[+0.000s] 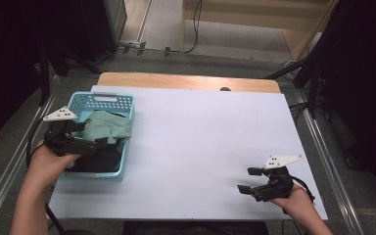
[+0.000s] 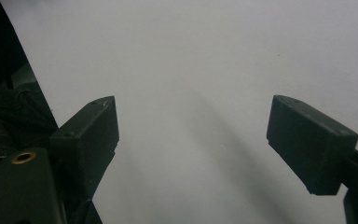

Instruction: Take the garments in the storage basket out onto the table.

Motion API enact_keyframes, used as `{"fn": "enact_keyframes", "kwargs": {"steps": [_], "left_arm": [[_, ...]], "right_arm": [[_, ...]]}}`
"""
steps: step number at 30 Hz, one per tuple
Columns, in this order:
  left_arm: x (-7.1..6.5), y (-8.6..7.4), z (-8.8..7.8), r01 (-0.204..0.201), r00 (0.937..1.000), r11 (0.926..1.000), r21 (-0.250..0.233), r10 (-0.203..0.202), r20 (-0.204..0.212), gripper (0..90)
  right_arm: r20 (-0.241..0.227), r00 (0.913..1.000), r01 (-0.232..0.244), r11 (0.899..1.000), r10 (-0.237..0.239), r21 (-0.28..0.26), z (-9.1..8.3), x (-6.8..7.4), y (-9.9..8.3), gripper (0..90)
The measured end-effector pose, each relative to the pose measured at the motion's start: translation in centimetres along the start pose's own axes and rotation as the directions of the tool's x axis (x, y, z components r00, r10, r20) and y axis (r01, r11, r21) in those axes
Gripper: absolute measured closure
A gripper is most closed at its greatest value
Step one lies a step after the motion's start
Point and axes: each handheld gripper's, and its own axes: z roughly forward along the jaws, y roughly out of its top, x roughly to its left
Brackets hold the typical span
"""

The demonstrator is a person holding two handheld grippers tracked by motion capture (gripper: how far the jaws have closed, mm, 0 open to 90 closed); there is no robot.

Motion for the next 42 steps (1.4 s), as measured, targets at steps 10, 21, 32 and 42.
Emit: {"fn": "enact_keyframes", "kwargs": {"steps": [10, 21, 32, 42], "left_arm": [[0.5, -1.3, 1.9, 0.006, 0.9999, 0.9970, 0.077, -0.005, -0.017, 0.0], [1.0, -1.9, 3.1, 0.037, 0.9989, 0.9923, 0.118, -0.033, -0.032, 0.0], [1.3, -0.7, 4.1, -0.020, 0.9983, 0.9948, 0.100, 0.025, -0.053, 3.2], [1.9, -0.9, 5.4, -0.025, 0.9981, 0.9943, 0.103, 0.031, -0.053, 1.8]], "right_arm": [[-0.001, 1.0000, 0.005, 1.000, -0.005, 0.005, 0.1, 0.0, 0.0, 15.4], [0.000, 1.0000, 0.008, 1.000, -0.008, 0.014, 0.2, 0.1, 0.0, 15.4], [0.001, 0.9999, 0.013, 1.000, -0.013, 0.015, 0.2, 0.1, 0.0, 15.4], [0.003, 0.9999, 0.012, 1.000, -0.013, 0.017, 0.2, 0.1, 0.0, 15.4]]}}
